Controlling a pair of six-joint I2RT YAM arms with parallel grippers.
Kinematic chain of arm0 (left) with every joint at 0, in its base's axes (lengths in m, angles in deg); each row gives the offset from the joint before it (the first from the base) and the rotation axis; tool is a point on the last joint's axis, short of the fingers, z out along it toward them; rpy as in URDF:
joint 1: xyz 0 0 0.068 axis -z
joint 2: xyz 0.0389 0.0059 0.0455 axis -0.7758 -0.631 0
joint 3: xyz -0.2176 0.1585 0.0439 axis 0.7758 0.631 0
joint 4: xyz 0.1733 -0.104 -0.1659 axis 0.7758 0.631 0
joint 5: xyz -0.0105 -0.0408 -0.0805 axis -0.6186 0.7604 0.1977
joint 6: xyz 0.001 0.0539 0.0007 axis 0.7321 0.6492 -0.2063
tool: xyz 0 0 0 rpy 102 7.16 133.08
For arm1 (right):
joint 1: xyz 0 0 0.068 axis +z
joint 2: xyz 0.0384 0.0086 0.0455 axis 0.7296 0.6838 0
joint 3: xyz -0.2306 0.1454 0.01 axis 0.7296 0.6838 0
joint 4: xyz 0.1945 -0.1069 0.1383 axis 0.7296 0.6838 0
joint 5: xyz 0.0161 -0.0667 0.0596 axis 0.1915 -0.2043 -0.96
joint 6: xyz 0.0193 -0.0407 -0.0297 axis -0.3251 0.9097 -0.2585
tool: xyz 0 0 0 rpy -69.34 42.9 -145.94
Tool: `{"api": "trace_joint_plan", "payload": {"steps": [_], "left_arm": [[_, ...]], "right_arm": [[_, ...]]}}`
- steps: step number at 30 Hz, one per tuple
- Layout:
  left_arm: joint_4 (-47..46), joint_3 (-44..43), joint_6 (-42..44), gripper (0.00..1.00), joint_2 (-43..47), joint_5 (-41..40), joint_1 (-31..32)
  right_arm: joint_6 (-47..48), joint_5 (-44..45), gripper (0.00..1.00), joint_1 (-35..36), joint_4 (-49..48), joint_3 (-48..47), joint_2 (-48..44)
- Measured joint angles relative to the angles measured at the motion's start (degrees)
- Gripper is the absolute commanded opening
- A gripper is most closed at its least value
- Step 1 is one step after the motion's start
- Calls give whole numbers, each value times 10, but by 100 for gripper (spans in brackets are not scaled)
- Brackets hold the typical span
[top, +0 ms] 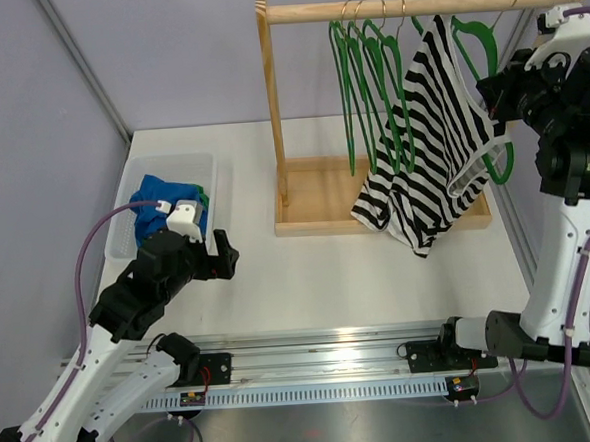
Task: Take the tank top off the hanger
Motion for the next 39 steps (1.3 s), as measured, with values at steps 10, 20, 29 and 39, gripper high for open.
{"api": "trace_joint_plan", "payload": {"steps": [10,20,29,39], "left_arm": [[0,0,0,99,40,-1,1],[-31,-9,-35,99,41,39,1],[-143,30,-100,99,4,90,23],[-243,88,-120,99,-26,64,120]], "right_arm": [[-60,28,0,2,26,210,-240],[-112,12,0,40,62,490,-409],[-165,-75,0,46,76,623,-463],[-248,-226,0,49,26,757,-539]]}}
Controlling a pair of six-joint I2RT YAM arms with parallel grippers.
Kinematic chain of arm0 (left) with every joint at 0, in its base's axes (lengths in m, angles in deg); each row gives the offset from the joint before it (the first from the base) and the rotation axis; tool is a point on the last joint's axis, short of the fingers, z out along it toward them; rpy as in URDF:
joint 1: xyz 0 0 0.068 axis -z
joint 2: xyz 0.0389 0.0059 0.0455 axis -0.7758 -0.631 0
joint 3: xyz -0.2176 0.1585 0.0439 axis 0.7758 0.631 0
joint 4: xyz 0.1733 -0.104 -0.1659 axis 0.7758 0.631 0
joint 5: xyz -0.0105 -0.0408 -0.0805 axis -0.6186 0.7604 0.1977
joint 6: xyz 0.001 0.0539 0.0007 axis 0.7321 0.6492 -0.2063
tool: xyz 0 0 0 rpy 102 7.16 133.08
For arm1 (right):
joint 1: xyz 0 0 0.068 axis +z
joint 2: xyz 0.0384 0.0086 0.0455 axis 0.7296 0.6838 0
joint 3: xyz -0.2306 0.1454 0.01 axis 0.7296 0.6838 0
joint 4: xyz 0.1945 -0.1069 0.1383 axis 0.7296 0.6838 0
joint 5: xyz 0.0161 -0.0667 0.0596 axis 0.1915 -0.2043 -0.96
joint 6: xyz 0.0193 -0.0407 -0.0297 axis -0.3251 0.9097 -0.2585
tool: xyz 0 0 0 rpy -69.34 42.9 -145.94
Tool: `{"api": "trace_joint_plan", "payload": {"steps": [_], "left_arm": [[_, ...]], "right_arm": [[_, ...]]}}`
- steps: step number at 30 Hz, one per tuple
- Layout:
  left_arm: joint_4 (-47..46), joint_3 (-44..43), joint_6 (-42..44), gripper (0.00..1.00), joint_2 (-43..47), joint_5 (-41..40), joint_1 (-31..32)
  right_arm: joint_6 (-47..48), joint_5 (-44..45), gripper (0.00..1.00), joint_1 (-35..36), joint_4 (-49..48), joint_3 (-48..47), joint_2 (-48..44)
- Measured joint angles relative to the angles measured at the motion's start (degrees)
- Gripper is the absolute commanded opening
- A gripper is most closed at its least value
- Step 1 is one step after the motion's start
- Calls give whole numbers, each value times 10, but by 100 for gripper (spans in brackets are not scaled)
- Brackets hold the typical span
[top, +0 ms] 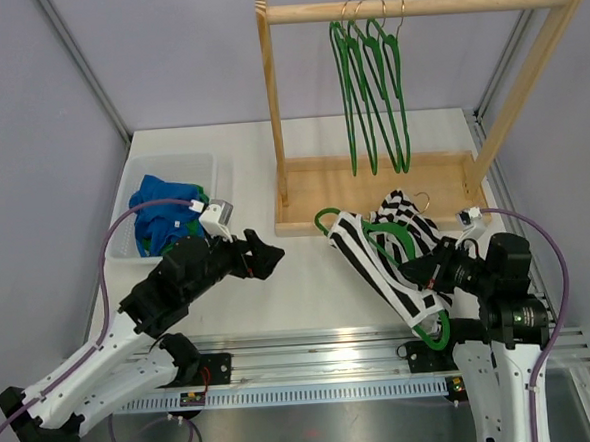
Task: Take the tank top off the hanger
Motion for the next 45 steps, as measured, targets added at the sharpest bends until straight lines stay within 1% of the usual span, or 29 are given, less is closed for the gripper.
{"api": "trace_joint_plan", "payload": {"steps": [3,7,12,16,21,25,26,30,33,36,41,45], "left_arm": [[-34,3,2,99,-16,-19,35],[-72,-8,10,99,-80,-60,77],[-86,-46,18,99,-189,-98,99],[-97,-75,17,99,-228,-120,102],[-110,-87,17,99,-231,-135,103],[-96,-91,17,98,-231,-156,103],[-90,-91,17,97,-230,-160,103],[-62,-91,16,88,-226,-174,103],[-37,-91,15,86,-215,-188,103],[-12,-90,13,87,-196,-200,103],[26,-90,6,88,-150,-224,103],[45,-88,-2,84,-137,-242,103]], "right_arm": [[-27,-28,0,7,-33,36,-16],[-44,-40,0,19,-50,54,-8],[-49,-45,0,48,-80,54,25],[-57,-40,0,104,-110,53,68],[-93,-10,0,197,-182,58,99],[-116,37,0,277,-251,64,114],[-122,51,0,302,-273,66,124],[-129,107,0,393,-331,68,172],[-133,142,0,442,-364,71,211],[-134,170,0,458,-378,71,223],[-134,200,0,463,-404,71,238],[-134,201,0,468,-418,71,244]]}}
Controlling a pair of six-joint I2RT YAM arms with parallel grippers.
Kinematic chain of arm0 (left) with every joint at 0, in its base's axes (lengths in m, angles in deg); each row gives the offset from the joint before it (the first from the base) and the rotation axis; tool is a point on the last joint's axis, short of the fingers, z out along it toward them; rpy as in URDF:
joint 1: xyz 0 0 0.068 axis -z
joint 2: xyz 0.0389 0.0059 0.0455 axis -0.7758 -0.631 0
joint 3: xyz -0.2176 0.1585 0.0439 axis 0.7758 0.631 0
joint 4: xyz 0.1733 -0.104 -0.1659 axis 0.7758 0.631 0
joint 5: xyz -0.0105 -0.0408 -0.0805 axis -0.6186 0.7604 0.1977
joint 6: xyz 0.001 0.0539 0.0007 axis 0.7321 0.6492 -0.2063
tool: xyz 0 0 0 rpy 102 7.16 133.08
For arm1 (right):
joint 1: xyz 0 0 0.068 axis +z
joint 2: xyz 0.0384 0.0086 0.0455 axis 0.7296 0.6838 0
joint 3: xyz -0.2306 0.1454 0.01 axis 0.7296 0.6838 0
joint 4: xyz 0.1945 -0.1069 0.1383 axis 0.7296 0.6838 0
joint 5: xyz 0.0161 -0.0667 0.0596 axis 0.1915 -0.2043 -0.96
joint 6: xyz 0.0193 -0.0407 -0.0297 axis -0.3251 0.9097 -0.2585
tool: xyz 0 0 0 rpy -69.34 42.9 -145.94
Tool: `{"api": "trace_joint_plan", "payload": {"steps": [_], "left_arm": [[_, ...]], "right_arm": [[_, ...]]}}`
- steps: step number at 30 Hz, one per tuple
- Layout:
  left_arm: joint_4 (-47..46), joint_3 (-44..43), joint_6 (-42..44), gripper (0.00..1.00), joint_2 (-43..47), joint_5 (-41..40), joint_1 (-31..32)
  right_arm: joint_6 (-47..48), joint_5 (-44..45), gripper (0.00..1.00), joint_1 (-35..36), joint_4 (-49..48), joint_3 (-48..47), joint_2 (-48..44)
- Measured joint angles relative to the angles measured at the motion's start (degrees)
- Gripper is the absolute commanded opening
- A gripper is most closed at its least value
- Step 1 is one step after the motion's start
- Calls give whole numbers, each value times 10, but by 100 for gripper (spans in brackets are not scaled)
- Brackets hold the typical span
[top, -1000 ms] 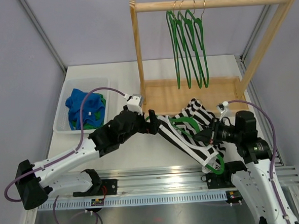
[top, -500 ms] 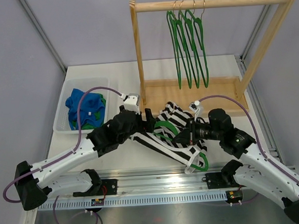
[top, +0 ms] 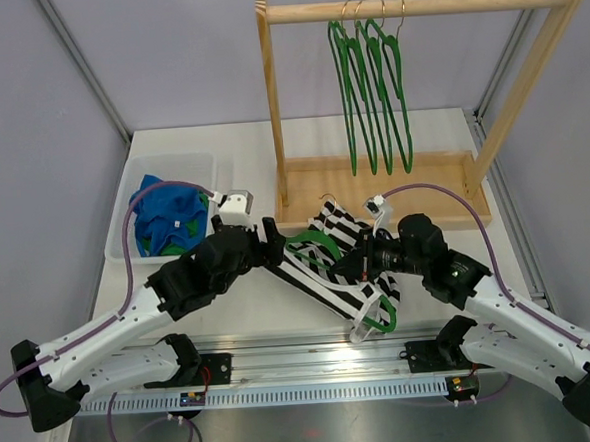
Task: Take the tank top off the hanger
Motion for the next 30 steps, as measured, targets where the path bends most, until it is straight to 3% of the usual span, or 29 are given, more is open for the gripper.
{"api": "trace_joint_plan", "payload": {"steps": [6,10,11,16,17,18,23,25,30], "left_arm": [[7,29,-10,77,-8,-5,0],[11,42,-16,64,-21,-5,0],[10,44,-17,56,-24,-5,-1],[9,45,-17,53,-30,-5,-3],[7,45,-17,40,-30,-5,-4],[5,45,-19,33,-30,-4,-5],[3,45,-13,16,-30,-7,-8],[7,45,-16,3,-30,-12,-9],[38,45,-24,0,-22,-35,-19]], "right_arm": [[-1,-1,0,3,-23,0,-7],[-1,-2,0,3,-29,0,-19],[-1,-2,0,3,-30,0,-20],[-2,-3,0,4,-33,6,-21],[-2,-4,0,4,-34,7,-21],[-2,-5,0,4,-34,8,-21],[-1,-5,0,4,-34,10,-21],[3,-5,0,4,-34,10,-20],[30,-19,0,4,-27,10,-9]]}}
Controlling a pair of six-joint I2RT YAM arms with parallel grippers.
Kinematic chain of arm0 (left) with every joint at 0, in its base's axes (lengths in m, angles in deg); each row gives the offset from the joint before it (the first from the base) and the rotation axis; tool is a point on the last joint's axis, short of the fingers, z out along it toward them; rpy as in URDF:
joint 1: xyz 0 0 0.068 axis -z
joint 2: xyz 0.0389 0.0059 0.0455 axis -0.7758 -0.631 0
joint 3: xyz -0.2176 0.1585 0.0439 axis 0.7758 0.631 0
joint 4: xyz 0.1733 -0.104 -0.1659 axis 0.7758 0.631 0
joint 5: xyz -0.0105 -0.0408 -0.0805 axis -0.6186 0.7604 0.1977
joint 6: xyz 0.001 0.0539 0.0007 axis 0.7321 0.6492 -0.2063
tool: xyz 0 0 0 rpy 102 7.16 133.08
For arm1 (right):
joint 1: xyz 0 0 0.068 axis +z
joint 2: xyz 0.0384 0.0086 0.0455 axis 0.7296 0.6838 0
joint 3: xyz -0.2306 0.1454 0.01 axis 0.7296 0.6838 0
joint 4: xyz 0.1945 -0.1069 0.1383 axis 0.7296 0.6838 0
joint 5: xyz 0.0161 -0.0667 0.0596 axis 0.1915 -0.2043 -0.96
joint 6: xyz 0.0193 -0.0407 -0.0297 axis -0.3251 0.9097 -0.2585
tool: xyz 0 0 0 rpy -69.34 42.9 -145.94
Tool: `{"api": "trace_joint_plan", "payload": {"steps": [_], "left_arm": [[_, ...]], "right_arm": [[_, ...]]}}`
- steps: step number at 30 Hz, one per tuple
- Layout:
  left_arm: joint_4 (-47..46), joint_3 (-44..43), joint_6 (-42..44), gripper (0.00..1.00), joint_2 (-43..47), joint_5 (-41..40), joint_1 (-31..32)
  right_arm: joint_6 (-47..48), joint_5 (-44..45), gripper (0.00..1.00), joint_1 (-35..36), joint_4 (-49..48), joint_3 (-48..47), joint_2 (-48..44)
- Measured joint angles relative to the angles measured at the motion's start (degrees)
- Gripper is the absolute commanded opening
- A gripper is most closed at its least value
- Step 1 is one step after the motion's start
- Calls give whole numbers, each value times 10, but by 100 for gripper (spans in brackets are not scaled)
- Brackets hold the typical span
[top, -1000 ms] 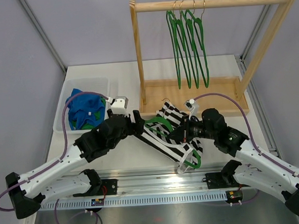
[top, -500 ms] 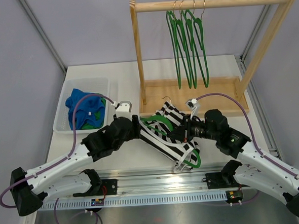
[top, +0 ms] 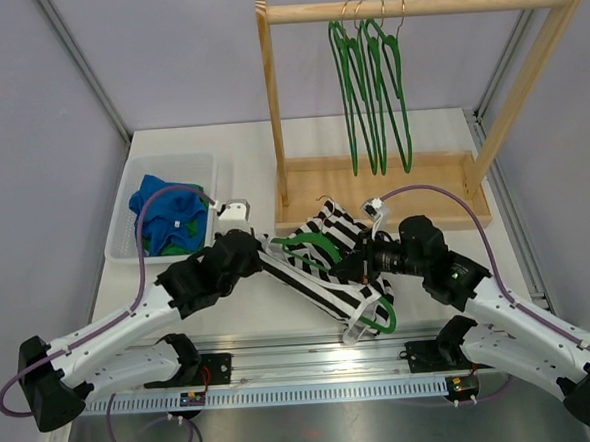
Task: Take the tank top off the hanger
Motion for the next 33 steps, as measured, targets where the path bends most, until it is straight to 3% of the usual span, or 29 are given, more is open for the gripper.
{"api": "trace_joint_plan", "payload": {"steps": [11,27,33], "left_arm": [[64,0,-55,0,51,2,-124],[67,0,-103,0,97,59,-146],[62,2,-102,0,127,100,-164]], "right_arm": [[76,-63,0,0,82,-2,-41],[132,-52,0,0,136,3,-205],[137,-52,0,0,129,5,-226]]}}
